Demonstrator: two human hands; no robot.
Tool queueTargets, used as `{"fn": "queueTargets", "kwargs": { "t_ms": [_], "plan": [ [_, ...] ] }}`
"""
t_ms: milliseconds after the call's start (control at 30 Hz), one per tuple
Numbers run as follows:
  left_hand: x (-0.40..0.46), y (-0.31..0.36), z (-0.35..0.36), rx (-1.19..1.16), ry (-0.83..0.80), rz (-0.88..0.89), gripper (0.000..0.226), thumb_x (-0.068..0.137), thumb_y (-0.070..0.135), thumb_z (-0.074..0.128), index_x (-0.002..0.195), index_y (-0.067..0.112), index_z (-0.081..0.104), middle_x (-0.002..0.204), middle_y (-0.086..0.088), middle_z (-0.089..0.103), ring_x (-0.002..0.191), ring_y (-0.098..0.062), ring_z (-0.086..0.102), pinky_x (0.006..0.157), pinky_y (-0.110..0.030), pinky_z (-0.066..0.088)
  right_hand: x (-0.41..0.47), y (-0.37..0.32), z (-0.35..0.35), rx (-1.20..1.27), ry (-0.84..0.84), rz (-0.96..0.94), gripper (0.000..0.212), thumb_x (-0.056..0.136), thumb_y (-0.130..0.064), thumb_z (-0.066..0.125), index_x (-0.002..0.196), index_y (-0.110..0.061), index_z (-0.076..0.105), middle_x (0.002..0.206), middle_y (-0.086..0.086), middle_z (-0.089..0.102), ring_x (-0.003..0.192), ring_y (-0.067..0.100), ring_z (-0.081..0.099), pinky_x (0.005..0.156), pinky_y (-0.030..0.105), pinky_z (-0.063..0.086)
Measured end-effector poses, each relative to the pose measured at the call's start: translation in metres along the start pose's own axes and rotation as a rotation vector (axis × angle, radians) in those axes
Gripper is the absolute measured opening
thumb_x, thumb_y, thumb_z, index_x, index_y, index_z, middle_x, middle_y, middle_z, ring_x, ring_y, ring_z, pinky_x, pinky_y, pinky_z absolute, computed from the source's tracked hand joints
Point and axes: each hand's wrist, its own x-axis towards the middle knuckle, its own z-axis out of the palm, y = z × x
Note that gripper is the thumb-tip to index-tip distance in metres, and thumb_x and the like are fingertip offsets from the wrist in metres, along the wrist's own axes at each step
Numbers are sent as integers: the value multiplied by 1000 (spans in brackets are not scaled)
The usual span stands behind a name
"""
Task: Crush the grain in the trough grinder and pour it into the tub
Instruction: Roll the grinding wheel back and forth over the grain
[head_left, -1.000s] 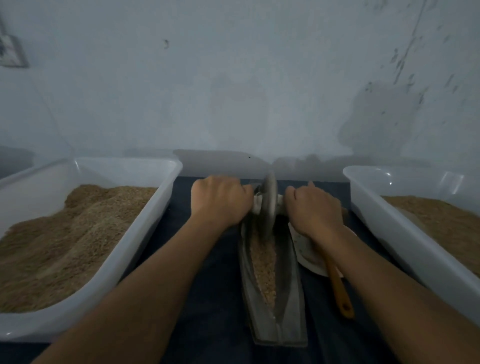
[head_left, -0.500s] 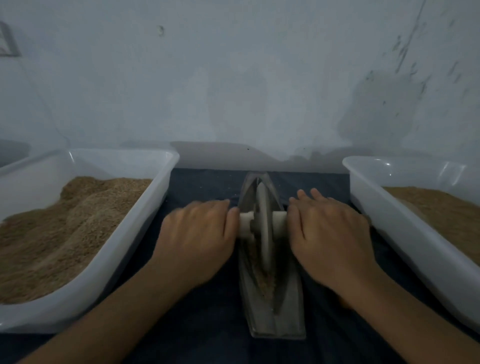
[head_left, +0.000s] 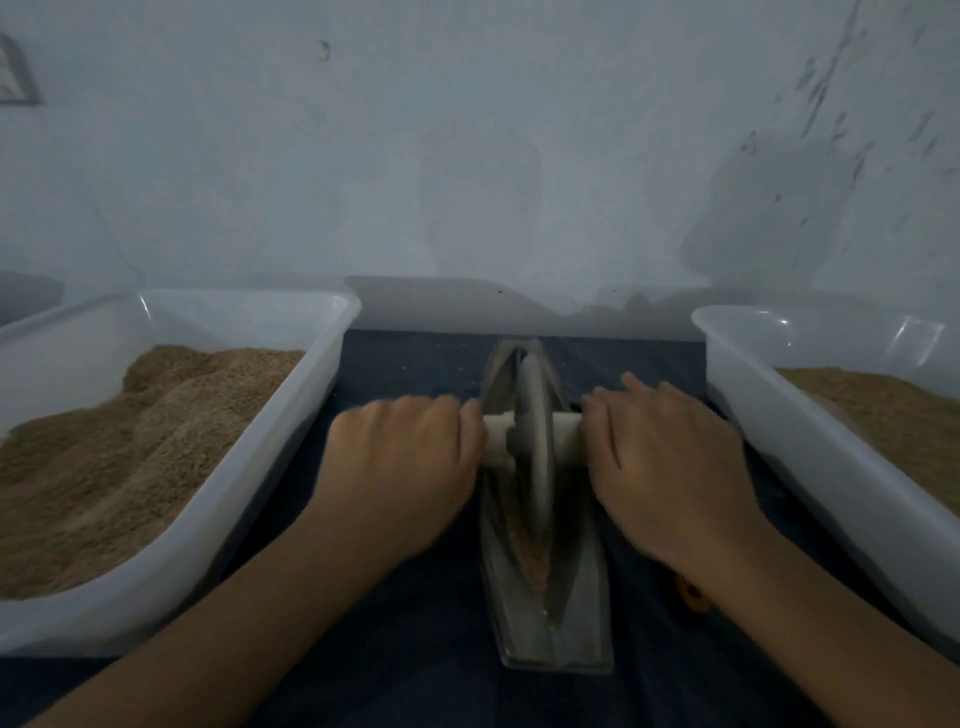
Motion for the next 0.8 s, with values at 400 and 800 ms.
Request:
{"fn": "queueTargets", "kwargs": {
  "t_ms": [400,800],
  "plan": [
    [94,-16,36,70,-167,-205,24,99,25,35,84,22,53,93,-4,62,82,-29,58,62,-35,32,84,25,37,-242,-205,-1,20,98,-18,32,79,-13,30,76,3,45,64,19,35,68,41,42],
    [-15,-1,-4,-84,76,70,25,99,31,32,90,20,52,71,2,49,54,-18,45,49,-32,39,-18,2,-1,-23,110,-51,50,105,-30,26,90,-24,74,101,-2,76,116,23,67,102,38,48]
  ]
}}
